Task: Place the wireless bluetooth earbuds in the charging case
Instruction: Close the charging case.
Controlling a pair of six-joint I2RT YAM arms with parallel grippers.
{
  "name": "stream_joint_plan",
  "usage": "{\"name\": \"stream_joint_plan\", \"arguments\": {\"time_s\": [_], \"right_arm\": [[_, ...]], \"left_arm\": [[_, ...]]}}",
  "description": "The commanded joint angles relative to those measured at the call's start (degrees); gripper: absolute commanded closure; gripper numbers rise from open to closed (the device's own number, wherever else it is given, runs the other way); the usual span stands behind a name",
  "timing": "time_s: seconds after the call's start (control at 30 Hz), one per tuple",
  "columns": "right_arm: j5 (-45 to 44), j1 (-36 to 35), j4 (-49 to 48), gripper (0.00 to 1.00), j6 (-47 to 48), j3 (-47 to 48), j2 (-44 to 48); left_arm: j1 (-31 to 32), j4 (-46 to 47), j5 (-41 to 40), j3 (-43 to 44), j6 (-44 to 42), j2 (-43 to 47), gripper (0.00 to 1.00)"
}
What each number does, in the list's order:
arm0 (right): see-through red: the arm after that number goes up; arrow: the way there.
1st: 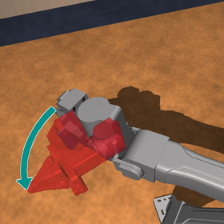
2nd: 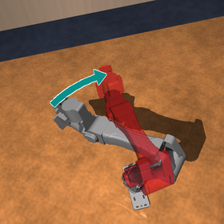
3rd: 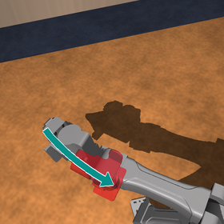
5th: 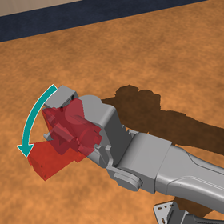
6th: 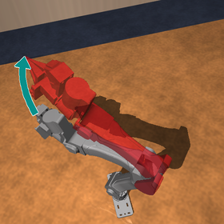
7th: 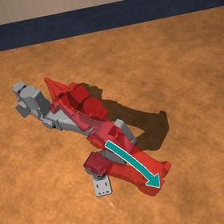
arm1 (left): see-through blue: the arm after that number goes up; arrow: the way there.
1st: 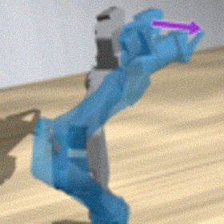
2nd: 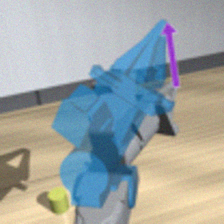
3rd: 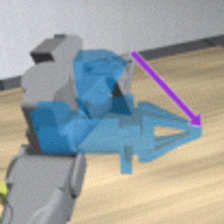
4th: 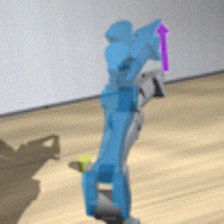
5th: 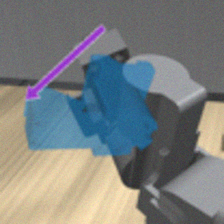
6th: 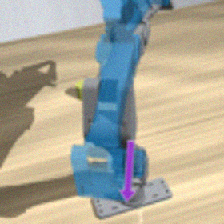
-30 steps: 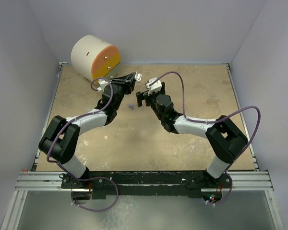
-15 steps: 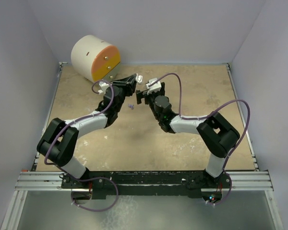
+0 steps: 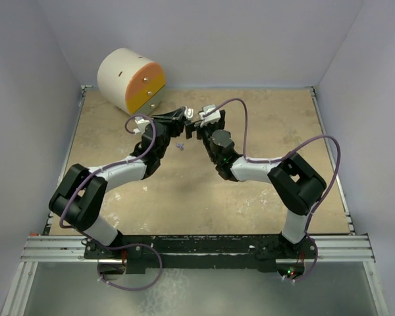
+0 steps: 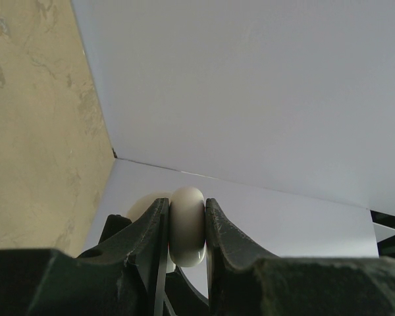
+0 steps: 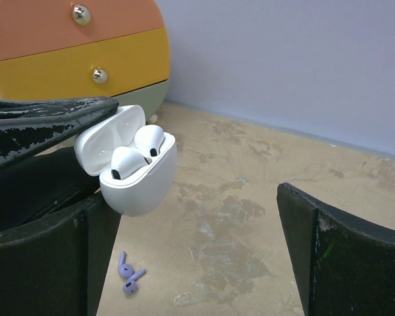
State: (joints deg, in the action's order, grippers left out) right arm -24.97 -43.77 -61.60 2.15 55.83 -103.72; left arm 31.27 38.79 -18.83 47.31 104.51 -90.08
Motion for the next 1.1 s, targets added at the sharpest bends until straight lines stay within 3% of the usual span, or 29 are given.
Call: {"name": "stream_joint_plan", "arguments": {"time_s": [0.0, 0.57, 0.8, 1.07], "right_arm": [[-3.86, 0.02, -3.3, 0.0, 0.93, 2.57, 0.15], [-9.42, 1.65, 0.64, 0.0, -1.98, -4.83, 7.46], [-7.17, 3.25, 6.4, 0.0, -9.28, -11.34, 17.65], [-1.99, 3.34, 9.05, 0.0, -10.01, -10.21, 22.36]], "left_arm": [[0.37, 0.83, 0.45, -0.22, 1.01, 3.08, 1.0], [-1.57, -0.4, 1.12, -3.07, -0.51, 4.33, 1.0], [-7.47, -9.08, 8.92, -0.48, -16.58, 3.74, 1.0], [-8.82, -12.28, 8.74, -0.57, -26.12, 0.64, 1.0]]}}
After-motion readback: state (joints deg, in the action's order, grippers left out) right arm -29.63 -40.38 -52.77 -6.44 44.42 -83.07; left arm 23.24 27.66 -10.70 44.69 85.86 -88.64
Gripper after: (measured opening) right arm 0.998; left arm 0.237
